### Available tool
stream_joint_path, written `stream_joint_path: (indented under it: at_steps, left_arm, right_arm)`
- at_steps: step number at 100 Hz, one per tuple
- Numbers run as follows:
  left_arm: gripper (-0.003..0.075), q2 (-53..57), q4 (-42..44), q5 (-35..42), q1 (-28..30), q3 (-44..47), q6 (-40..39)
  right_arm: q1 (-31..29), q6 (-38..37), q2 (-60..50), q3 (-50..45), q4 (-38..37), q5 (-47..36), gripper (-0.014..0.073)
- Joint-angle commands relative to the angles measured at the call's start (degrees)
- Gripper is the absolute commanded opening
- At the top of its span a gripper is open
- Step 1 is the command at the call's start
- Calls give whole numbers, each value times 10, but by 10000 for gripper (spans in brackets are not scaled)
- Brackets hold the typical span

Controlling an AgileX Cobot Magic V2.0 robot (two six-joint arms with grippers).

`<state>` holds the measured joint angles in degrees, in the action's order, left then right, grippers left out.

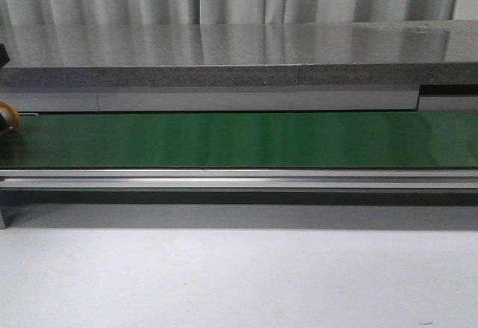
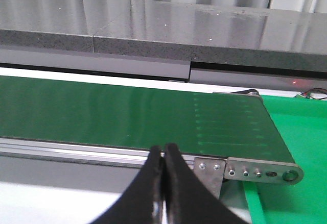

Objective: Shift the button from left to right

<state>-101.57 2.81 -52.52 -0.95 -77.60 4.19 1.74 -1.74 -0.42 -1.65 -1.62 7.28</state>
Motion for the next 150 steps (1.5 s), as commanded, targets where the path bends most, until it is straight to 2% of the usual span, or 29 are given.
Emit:
stream_joint_path:
  at_steps: [1,45,58,77,109,131,150]
  left_arm:
    - [546,27,-5,15,-4,-18,0]
    - [545,161,-17,31,-4,-16,0]
    - [545,216,-42,63,-4,10,13]
    - [540,322,-84,132,-4,110,34]
    - [540,573,-103,300,-4,346,34]
    - [540,740,-110,363,-4,478,39]
    - [540,850,-109,409,-4,546,39]
  right_arm:
    - [-1,1,-11,-1,-6,-43,-68]
    - [-1,1,-11,-1,-6,-43,-68]
    - [-1,1,-11,-1,-6,-43,-68]
    - [-1,1,-11,-1,-6,-43,-68]
    - [-1,1,-11,-1,-6,-43,-68]
    - [-1,1,-11,-1,-6,-43,-68]
    - [-1,1,-11,-1,-6,-43,-68]
